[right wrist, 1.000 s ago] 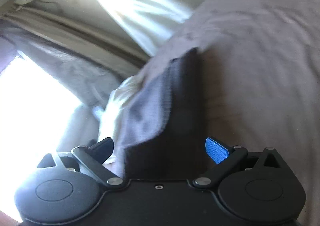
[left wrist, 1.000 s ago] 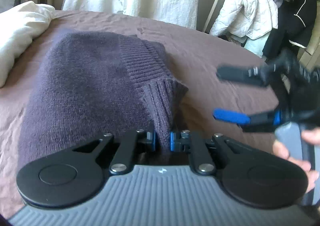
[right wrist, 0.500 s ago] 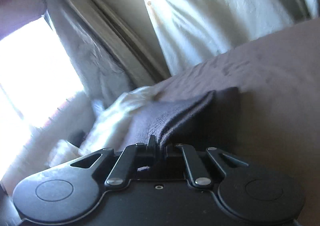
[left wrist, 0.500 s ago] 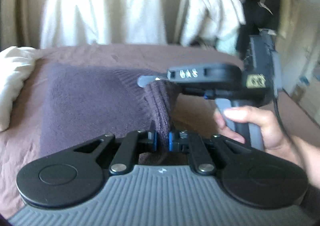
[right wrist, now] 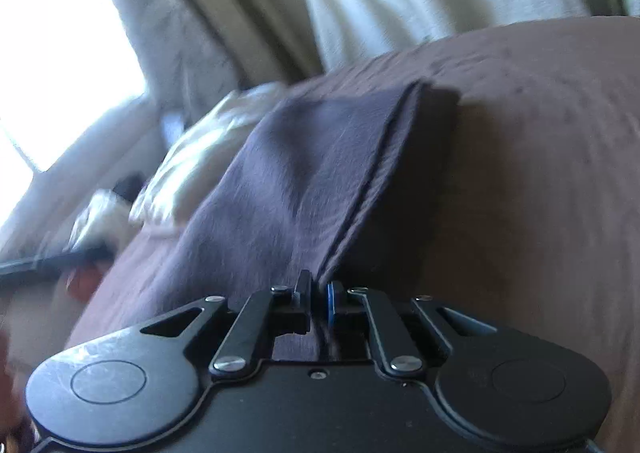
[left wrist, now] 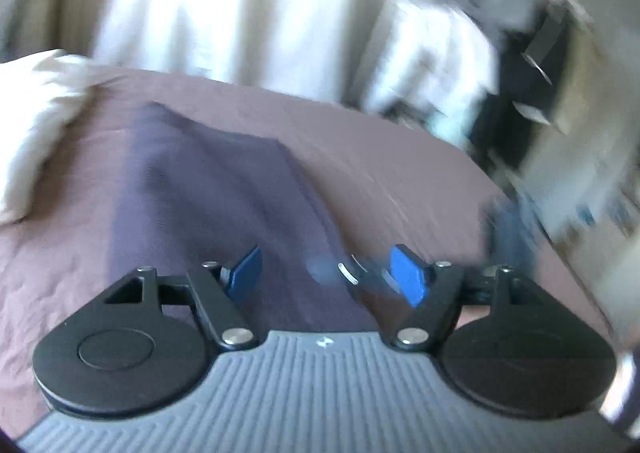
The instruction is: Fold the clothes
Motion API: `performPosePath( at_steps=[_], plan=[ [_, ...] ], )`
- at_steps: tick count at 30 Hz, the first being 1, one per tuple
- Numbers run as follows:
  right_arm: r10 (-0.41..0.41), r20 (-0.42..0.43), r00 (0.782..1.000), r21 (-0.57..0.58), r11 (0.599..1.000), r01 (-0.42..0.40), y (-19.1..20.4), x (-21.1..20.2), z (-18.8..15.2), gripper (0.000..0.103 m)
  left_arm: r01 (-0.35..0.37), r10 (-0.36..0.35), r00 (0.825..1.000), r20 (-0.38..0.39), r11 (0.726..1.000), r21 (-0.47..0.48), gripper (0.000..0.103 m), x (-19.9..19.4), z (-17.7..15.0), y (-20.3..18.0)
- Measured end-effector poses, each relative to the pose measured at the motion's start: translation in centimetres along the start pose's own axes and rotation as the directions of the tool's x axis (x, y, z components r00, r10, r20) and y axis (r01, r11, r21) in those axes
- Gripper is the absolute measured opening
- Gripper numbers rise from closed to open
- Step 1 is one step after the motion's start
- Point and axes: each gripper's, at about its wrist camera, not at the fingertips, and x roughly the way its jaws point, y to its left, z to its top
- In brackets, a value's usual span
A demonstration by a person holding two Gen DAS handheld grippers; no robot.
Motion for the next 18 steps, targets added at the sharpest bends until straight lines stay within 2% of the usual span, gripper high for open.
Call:
performPosePath(
  at_steps=[1,2,3,6,7,9,11,13,16,18],
  plan=[
    [-0.026,-0.021,0.999,-0.034,0.999,0.025,0.3,0.0,-0.6,0.009,-0.083,0.083,0.996,-0.020,0.996,0.014,0.071,1.3,-0.7,0.6],
    [-0.054,-0.029,0.998,-0.055,0.997,0.052,0.3,0.1,-1.1,0.009,-0.165,0.166,0.985,-0.042,0.986,0.037,0.071,2.7,-1.5,1.1],
    [-0.062,-0.030,0.998,-0.046,0.997,0.061,0.0,0.1,-1.3,0.009,-0.226,0.232,0.967,-0.108,0.972,0.063,0.069,4.5,-2.6,1.7],
    [-0.033,-0.025,0.999,0.039,0.999,0.034,-1.1,-0.7,-0.8,0.011,-0.279,0.292,0.946,-0.138,0.955,0.103,0.073,6.2,-4.2,2.0],
    [-0.025,-0.016,1.000,0.053,0.998,0.025,-1.2,-1.0,-0.4,0.016,-0.295,0.310,0.940,-0.144,0.949,0.115,0.073,6.7,-4.7,2.1],
    [-0.032,0.013,0.999,0.059,0.998,0.031,-1.4,-1.2,0.9,0.029,-0.299,0.313,0.938,-0.146,0.947,0.115,0.073,6.6,-4.3,1.8],
    [-0.028,0.048,0.998,0.055,0.998,0.025,-1.5,-0.8,3.0,0.052,-0.295,0.310,0.939,-0.146,0.948,0.119,0.073,6.5,-4.7,1.7],
    [-0.022,0.070,0.997,0.053,0.998,0.018,-1.8,0.3,5.2,0.060,-0.290,0.307,0.940,-0.147,0.948,0.129,0.073,7.0,-5.0,2.0],
    [-0.076,0.021,0.997,0.052,0.996,0.075,-2.4,4.5,8.1,0.061,-0.285,0.301,0.942,-0.147,0.951,0.119,0.073,7.0,-4.7,1.9],
    [-0.118,0.028,0.993,0.057,0.992,0.116,-3.2,6.7,9.2,0.061,-0.284,0.300,0.944,-0.140,0.951,0.122,0.073,7.2,-4.9,2.0]
  ],
)
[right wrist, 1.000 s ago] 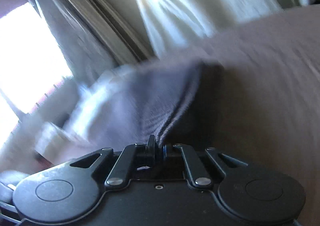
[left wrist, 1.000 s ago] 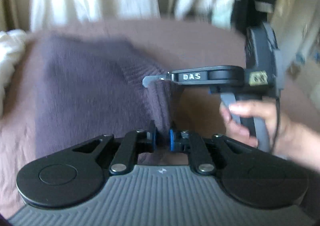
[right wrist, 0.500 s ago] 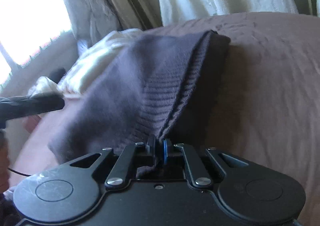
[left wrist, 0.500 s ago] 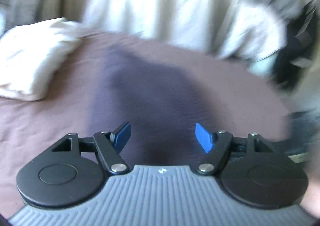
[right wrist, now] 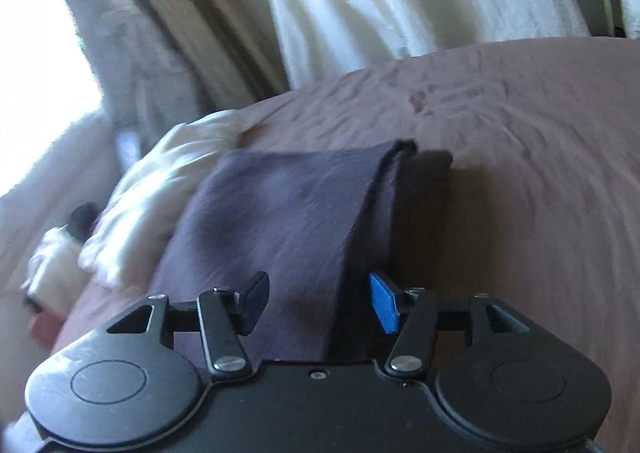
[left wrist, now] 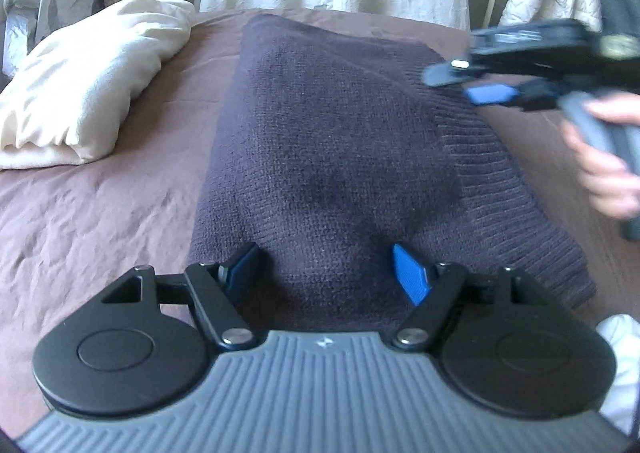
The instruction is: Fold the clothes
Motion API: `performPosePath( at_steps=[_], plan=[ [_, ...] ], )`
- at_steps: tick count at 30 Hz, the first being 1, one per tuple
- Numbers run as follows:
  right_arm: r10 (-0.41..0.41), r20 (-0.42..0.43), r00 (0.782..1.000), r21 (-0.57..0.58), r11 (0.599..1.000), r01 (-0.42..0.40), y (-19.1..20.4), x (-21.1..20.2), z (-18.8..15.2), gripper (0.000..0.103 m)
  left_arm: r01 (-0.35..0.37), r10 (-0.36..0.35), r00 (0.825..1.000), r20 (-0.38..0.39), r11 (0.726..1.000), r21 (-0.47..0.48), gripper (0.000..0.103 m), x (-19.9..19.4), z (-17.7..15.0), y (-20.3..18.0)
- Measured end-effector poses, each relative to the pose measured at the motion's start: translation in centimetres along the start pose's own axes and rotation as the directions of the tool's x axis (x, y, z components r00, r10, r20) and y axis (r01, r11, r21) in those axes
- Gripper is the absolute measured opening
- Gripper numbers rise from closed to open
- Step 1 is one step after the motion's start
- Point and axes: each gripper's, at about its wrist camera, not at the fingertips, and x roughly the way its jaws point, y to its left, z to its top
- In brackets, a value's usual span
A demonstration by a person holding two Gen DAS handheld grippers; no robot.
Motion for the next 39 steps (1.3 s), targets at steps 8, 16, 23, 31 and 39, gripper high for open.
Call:
performPosePath(
  at_steps=[8,16,23,31,39],
  plan=[
    [-0.353,0.232,0.906,-0.120,0.914,0.387,0.2,0.3,1.6,0.000,0.029,-0.028,1.000,0.006,0.999,-0.017,0.073,0.1,0.1,0.8],
    [0.024,0.037,0.999,0.287,0.957,-0.033,-7.0,-4.2,-0.4,0.083,0.176,-0.159,0.981,0.112,0.970,-0.165,0.080,-3.0,4.0,7.0],
    [0.179,-0.080,0.981,0.310,0.940,-0.146,-5.0,-3.5,-3.0,0.093,0.273,-0.320,0.940,-0.123,0.916,-0.295,0.087,5.1,6.2,12.1],
    [0.206,-0.117,0.972,0.294,0.942,-0.164,-3.3,2.2,-3.1,0.100,0.354,-0.446,0.878,-0.173,0.849,-0.392,0.078,10.2,6.4,11.9],
    [0.065,0.012,0.998,-0.110,0.992,-0.064,4.6,0.2,-1.0,0.047,0.205,-0.215,0.965,-0.150,0.976,-0.078,0.040,5.8,9.2,7.8]
  ],
)
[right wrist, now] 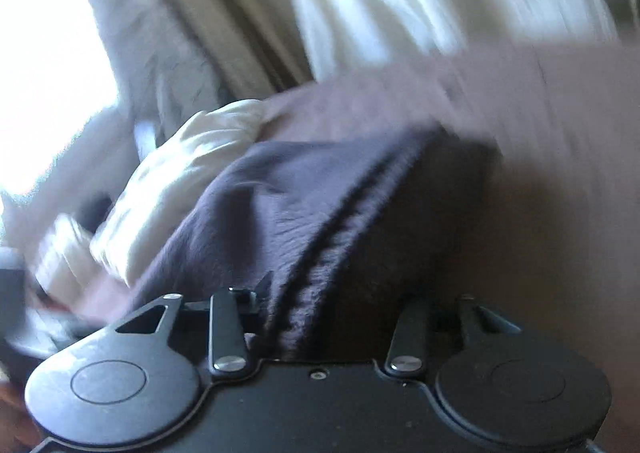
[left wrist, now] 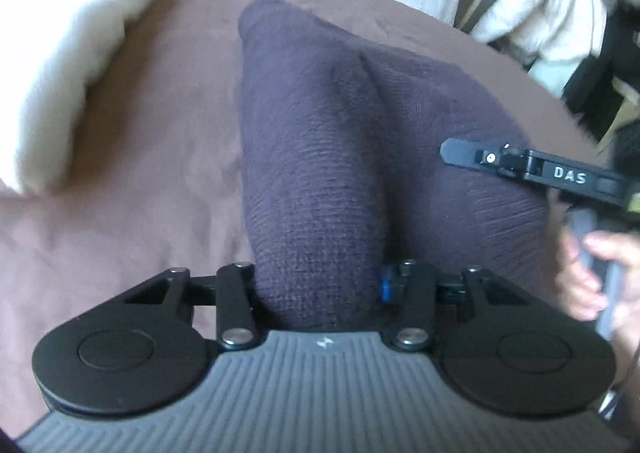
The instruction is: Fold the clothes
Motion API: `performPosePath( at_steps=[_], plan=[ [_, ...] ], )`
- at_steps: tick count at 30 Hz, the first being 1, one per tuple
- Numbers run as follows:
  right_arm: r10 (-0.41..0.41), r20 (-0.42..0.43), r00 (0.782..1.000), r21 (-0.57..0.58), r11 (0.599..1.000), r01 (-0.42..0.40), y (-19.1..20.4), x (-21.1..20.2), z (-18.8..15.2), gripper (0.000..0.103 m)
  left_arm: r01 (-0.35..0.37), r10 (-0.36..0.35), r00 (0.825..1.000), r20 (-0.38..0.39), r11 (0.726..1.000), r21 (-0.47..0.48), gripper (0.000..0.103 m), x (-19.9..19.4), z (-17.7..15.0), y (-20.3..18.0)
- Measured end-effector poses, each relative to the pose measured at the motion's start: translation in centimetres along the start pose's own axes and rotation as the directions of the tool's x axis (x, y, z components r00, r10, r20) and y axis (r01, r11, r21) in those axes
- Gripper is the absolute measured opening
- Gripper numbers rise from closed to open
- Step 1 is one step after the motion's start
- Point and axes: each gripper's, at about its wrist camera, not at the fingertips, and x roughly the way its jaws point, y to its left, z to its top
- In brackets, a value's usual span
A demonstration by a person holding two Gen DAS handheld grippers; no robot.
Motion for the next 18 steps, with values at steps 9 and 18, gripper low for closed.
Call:
performPosePath(
  at_steps=[9,18],
  plan=[
    [0.180,0.215,0.960,-0.184,0.973,-0.142,12.6,0.5,9.3,0.045,-0.135,0.139,0.975,0.175,0.990,-0.029,0.040,-12.3,8.0,6.5],
    [0.290,0.159,0.944,0.017,0.955,-0.296,20.1,18.2,16.9,0.066,-0.540,0.547,0.826,0.135,0.837,-0.089,0.089,-12.7,16.2,23.3]
  ],
)
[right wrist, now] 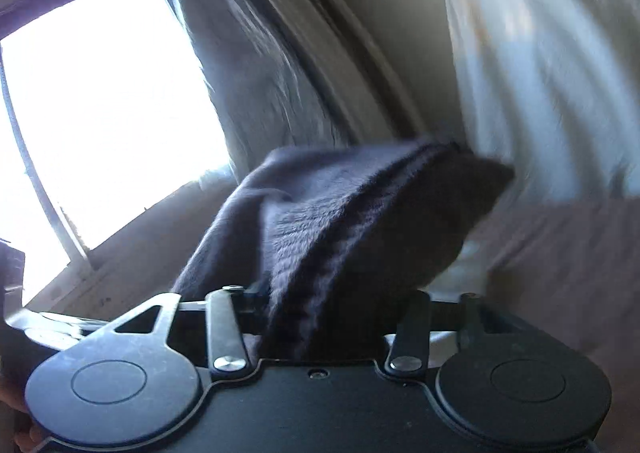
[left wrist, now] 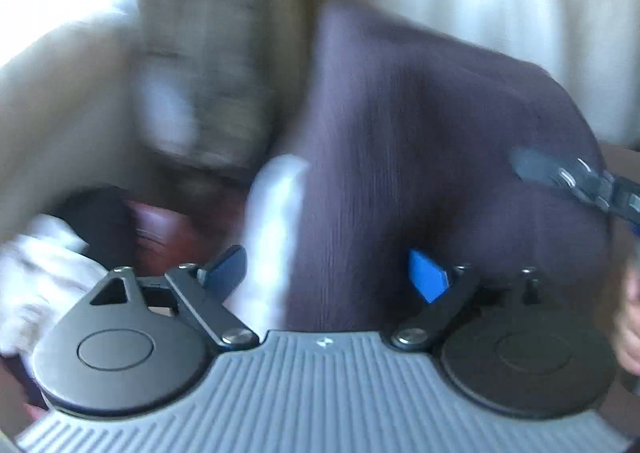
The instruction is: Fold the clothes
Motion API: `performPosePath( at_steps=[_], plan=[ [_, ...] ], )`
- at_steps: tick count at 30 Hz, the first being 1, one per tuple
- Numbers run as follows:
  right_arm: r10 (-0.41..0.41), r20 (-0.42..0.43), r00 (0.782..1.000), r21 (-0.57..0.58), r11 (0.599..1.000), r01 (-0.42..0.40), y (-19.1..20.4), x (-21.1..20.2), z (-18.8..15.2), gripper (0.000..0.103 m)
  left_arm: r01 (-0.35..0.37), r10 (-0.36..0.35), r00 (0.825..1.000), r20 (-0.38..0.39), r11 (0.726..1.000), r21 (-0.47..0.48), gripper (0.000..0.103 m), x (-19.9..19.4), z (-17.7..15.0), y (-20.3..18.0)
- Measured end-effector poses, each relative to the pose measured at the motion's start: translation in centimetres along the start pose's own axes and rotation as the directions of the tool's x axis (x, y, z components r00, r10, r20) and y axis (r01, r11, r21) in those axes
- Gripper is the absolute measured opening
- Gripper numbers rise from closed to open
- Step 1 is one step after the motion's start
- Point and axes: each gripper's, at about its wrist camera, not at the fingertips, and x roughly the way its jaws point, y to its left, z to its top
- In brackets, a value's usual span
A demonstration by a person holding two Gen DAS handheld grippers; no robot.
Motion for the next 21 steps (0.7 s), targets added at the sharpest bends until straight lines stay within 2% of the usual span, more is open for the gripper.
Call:
performPosePath(
  at_steps=[1,2,3,4,5,7,8,10,13,16,17,18,19,20,21],
  plan=[
    [-0.017,-0.048,0.999,0.039,0.999,0.018,-1.0,2.9,-0.6,0.068,0.008,-0.008,0.998,-0.063,1.000,-0.004,0.087,2.5,-0.7,1.2],
    [-0.056,-0.098,0.994,0.069,0.996,0.063,-2.2,5.4,-1.8,0.069,0.028,-0.034,0.986,-0.165,0.999,-0.040,0.085,5.5,-1.8,2.1],
    [-0.104,-0.138,0.985,0.087,0.989,0.117,-3.3,7.4,-3.2,0.070,0.043,-0.060,0.972,-0.225,0.996,-0.082,0.083,7.5,-2.9,2.9],
    [-0.122,-0.145,0.982,0.106,0.985,0.138,-4.2,8.6,-4.5,0.071,0.078,-0.104,0.974,-0.203,0.988,-0.130,0.083,7.9,-3.7,3.6],
    [-0.117,-0.107,0.987,0.142,0.981,0.131,-5.0,8.4,-5.5,0.074,0.118,-0.148,0.975,-0.166,0.977,-0.177,0.083,8.1,-4.5,4.2],
    [-0.069,-0.058,0.996,0.222,0.972,0.081,-6.4,6.5,-6.5,0.075,0.202,-0.231,0.969,-0.085,0.943,-0.265,0.084,8.4,-6.1,5.5],
    [-0.030,-0.036,0.999,0.257,0.966,0.038,-7.1,5.2,-7.0,0.075,0.220,-0.244,0.968,-0.060,0.937,-0.272,0.084,8.4,-6.7,5.1],
    [0.057,-0.018,0.998,0.303,0.952,-0.048,-8.5,2.7,-8.0,0.077,0.210,-0.221,0.975,-0.022,0.950,-0.232,0.082,8.0,-7.2,5.3],
    [0.166,-0.070,0.984,0.309,0.941,-0.137,-9.2,0.6,-9.9,0.078,0.178,-0.174,0.983,0.056,0.981,-0.075,0.082,5.6,-7.7,3.1],
    [0.219,-0.095,0.971,0.299,0.937,-0.182,-8.7,-0.3,-12.5,0.078,0.061,-0.066,0.993,0.095,0.997,0.053,0.082,5.0,-7.1,-0.1],
    [0.215,-0.091,0.972,0.288,0.940,-0.181,-8.2,-0.4,-13.0,0.069,0.029,-0.038,0.993,0.113,0.996,0.084,0.082,4.8,-6.7,-1.0],
    [0.191,-0.083,0.978,0.278,0.947,-0.162,-7.3,-0.7,-13.2,0.057,0.034,-0.047,0.989,0.137,0.995,0.097,0.082,4.5,-6.3,-1.3],
    [0.151,-0.072,0.986,0.271,0.954,-0.127,-6.1,-1.2,-13.1,0.035,0.044,-0.061,0.985,0.162,0.993,0.107,0.082,4.1,-5.8,-1.6],
    [0.148,-0.053,0.988,0.271,0.954,-0.128,-4.7,-2.3,-13.0,0.031,0.066,-0.084,0.983,0.163,0.992,0.111,0.082,3.7,-5.5,-1.9],
    [0.165,-0.038,0.986,0.280,0.949,-0.148,-3.7,-3.5,-12.9,0.031,0.091,-0.108,0.981,0.159,0.989,0.114,0.082,3.3,-5.1,-2.2]
  ],
)
